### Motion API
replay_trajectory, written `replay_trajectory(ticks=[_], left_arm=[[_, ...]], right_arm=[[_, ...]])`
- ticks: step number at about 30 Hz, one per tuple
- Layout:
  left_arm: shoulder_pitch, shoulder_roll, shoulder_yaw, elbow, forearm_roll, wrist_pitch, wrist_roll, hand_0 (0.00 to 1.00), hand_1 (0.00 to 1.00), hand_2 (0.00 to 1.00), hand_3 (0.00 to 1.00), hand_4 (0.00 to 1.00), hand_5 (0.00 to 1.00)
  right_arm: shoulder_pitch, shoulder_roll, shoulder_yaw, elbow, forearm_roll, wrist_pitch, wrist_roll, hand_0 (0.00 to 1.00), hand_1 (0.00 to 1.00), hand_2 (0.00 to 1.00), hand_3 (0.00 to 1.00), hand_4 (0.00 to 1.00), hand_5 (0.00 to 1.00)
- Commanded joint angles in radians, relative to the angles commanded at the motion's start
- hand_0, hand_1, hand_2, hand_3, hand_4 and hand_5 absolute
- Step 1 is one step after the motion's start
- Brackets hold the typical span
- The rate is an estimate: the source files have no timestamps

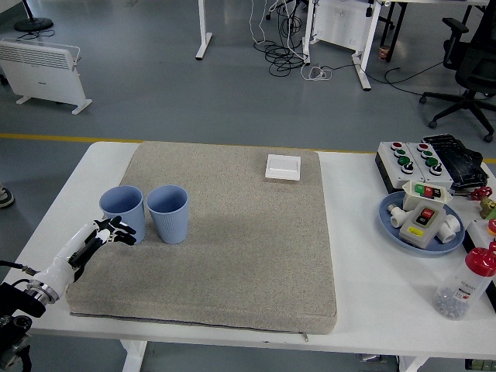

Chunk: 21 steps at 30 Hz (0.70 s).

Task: Push cup pick cup insert cup

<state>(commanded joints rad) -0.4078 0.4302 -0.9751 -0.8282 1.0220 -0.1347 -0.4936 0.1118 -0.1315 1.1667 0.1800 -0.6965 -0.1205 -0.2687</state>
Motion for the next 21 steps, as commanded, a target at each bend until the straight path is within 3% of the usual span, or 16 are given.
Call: replay_trajectory(ticks=[6,21], left_arm=[[-0.016,0.0,0.018,0.017,-0.016,-0.009,0.009,0.686,0.55,0.519,0.513,0.581,0.998],[-0.075,-0.039,0.065,0.1,-0.058,-0.011,-0.014,0.751,0.567,0.528,0.51,0.574,0.998]], right_arm=[[-0.002,0.0,0.0,0.0,0.003,-0.001,0.0,0.724,0.647,0.644,0.574,0.12,0.467],[-0.009,0.001,-0.005,0.0,0.002,-0.001,-0.001,0.724,0.648,0.644,0.574,0.12,0.466]])
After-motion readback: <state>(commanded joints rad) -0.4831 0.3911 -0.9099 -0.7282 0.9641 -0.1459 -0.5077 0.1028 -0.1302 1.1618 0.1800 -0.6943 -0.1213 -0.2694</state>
